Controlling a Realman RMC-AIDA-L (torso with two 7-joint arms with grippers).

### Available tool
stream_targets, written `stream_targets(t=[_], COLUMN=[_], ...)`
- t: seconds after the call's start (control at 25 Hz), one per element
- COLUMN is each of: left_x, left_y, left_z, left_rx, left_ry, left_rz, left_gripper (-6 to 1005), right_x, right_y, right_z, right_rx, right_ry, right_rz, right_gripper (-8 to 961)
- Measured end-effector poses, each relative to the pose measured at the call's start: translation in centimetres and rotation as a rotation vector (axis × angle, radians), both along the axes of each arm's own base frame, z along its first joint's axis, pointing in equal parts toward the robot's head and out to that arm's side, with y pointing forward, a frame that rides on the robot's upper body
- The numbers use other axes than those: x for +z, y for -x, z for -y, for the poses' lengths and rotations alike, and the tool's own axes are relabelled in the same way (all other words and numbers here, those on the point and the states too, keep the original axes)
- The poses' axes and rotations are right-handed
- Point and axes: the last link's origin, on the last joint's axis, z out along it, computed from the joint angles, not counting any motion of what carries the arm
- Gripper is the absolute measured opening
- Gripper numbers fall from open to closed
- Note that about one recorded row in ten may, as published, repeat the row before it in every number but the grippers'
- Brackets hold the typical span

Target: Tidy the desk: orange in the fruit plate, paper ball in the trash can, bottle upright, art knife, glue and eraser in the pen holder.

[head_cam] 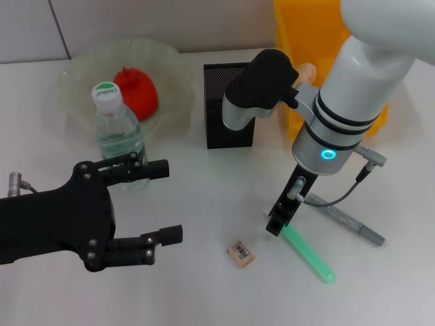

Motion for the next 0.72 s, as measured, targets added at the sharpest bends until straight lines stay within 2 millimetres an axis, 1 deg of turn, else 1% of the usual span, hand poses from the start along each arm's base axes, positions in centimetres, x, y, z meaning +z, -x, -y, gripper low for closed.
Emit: stream_targets(t=[0.24,0.72], left_x=[0.0,0.0], left_y=[0.0,-0.04], left_z=[0.0,-0.03], left_rx=[0.0,-0.002], left_ry=[0.0,-0.001], left_rz=[0.0,0.0], left_gripper=[801,801], right_x=[-0.01,-0.06], right_y=[0.02,-0.04], right_z=[-0.03,-0.06], right_rx=[0.0,-0.009], right_ry=[-0.003,-0.011], right_rz=[-0.002,-0.002], right_gripper=[420,335])
